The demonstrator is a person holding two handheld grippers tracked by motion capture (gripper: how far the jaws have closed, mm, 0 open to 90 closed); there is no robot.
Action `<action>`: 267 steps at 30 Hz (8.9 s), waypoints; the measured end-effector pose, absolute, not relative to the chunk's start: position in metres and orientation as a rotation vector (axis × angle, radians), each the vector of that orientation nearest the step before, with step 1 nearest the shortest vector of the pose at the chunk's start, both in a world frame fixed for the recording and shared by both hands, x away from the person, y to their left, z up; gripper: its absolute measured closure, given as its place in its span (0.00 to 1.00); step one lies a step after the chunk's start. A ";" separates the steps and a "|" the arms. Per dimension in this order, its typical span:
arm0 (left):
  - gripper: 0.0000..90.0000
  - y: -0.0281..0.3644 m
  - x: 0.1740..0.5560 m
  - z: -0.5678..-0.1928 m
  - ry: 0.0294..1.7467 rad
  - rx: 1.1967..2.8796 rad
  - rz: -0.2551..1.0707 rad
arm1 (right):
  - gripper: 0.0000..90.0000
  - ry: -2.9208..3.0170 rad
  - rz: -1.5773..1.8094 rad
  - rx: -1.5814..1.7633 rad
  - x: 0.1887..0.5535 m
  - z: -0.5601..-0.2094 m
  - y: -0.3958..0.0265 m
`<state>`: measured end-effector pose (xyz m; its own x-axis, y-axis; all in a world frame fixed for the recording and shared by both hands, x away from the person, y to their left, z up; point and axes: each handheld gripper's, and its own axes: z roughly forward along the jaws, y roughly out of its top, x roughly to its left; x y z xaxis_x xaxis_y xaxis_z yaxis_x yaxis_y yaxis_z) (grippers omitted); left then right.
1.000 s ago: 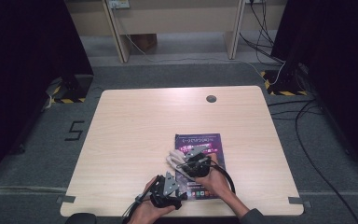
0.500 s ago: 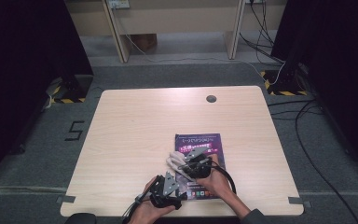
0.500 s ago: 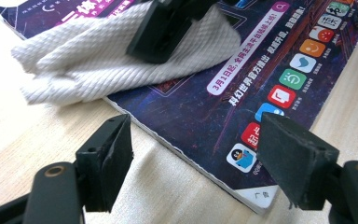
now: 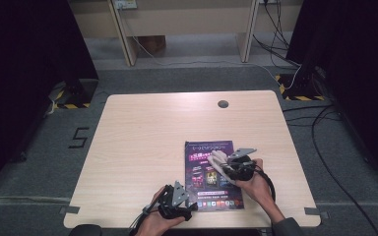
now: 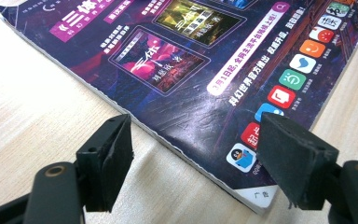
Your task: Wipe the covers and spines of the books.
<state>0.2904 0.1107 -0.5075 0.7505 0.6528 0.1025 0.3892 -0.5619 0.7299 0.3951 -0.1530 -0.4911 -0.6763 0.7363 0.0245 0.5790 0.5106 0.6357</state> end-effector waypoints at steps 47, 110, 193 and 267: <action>0.23 0.132 0.297 -0.503 0.878 2.219 0.369 | 0.86 2.619 0.961 0.893 0.370 -0.493 -0.088; 0.20 0.157 0.288 -0.501 0.954 2.181 0.368 | 0.86 2.594 0.958 0.942 0.351 -0.493 -0.122; 0.19 0.183 0.274 -0.484 1.020 2.062 0.398 | 0.86 2.671 0.965 0.751 0.291 -0.494 -0.051; 0.19 0.126 0.299 -0.503 0.948 2.112 0.294 | 0.86 2.541 0.928 1.047 0.297 -0.491 -0.161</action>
